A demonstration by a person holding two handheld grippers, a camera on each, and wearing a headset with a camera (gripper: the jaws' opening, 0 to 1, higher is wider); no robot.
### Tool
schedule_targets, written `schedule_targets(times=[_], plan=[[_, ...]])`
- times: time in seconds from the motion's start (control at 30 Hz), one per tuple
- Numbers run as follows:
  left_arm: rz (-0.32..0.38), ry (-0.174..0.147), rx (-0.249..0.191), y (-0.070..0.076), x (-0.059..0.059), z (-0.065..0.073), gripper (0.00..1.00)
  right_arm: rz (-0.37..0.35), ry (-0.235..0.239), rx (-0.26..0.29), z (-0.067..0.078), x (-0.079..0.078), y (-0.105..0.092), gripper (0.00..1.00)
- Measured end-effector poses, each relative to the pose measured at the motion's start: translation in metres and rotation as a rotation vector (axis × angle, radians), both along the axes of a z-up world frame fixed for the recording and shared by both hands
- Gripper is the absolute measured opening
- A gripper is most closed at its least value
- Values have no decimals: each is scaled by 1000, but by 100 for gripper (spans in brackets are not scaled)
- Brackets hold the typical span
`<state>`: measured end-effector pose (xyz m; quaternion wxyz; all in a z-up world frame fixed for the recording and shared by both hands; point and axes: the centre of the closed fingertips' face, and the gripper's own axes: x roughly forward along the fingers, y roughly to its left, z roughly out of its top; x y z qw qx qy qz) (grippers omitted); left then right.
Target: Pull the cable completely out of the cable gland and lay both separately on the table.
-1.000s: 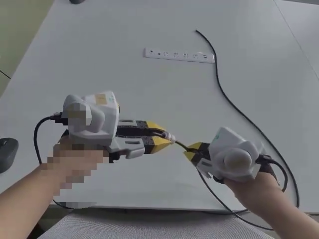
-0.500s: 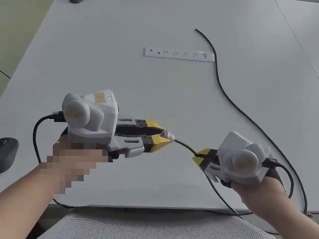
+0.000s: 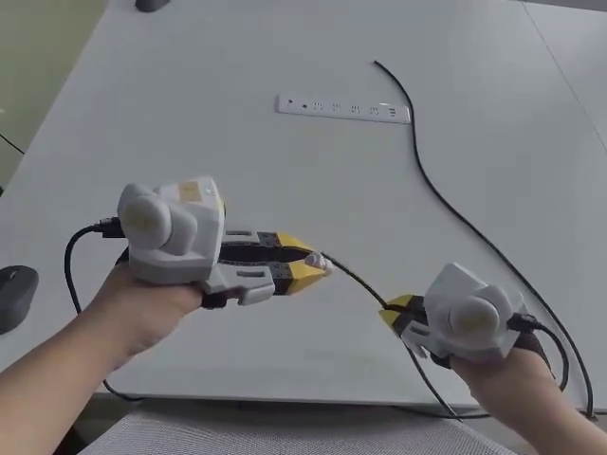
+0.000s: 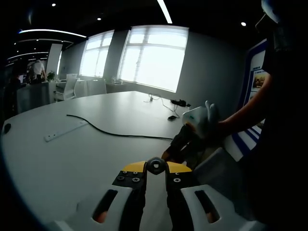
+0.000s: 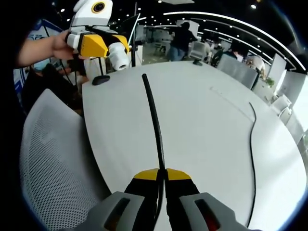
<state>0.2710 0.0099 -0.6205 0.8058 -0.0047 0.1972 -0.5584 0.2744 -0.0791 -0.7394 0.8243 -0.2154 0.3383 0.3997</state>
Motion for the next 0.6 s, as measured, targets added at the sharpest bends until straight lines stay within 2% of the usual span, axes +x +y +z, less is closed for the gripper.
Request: schedule_targets(times=[0.37, 0.6], plan=[[-13, -2, 15, -3, -3, -5, 15, 0, -4, -2, 2, 0, -2, 0], [0, -5, 14, -3, -1, -11, 15, -1, -4, -13, 4, 3, -4, 0]])
